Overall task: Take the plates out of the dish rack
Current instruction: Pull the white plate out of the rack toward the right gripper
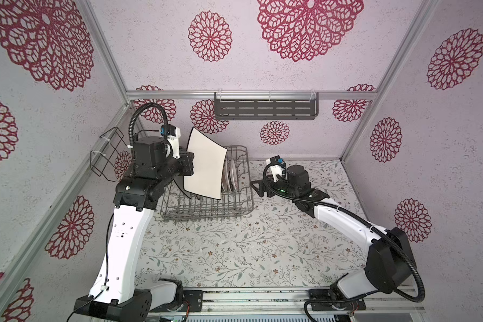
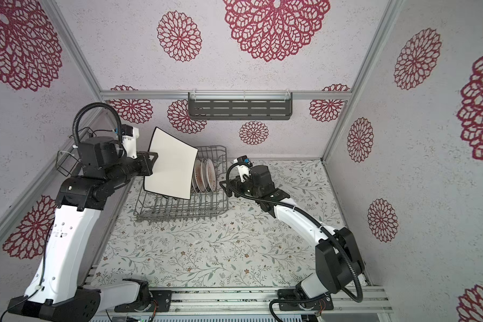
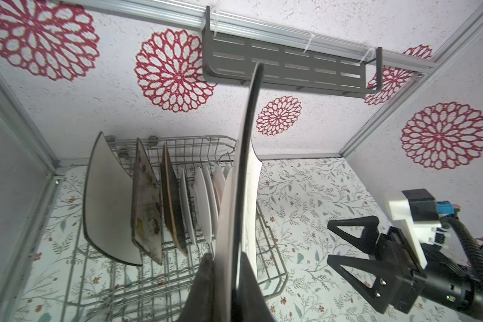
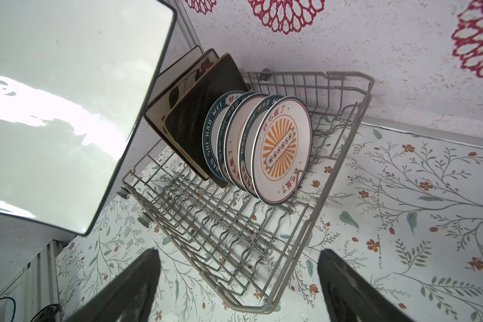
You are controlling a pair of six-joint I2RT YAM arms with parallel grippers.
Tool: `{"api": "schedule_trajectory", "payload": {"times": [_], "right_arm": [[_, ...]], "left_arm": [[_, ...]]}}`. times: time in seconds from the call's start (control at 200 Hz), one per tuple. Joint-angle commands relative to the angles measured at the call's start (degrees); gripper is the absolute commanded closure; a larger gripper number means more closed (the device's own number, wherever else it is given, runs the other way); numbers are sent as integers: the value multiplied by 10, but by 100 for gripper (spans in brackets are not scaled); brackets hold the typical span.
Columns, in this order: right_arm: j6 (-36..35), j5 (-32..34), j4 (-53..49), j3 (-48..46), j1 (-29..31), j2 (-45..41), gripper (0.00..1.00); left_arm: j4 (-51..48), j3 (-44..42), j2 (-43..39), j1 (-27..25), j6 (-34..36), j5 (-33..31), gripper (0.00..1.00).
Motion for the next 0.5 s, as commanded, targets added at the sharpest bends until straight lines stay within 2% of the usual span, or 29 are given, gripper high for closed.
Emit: {"api": "schedule_trajectory", "payload": {"times": [0.0,0.22,0.355,0.495], "right_arm": [[-16,21,-16,15,1,-40,8],[-13,42,-22,-3,1,-82,7],[-2,52,-21,-8,0,-92,7],[22,57,7,-16,1,-104,7]], "left_arm": [[159,-19,-50,-3,-48,42,100],[213,-103,-90,-5,-90,57,100],[308,-182,-112,-5,-142,67,100],[349,-198,-96,-6,-168,87,100]]}}
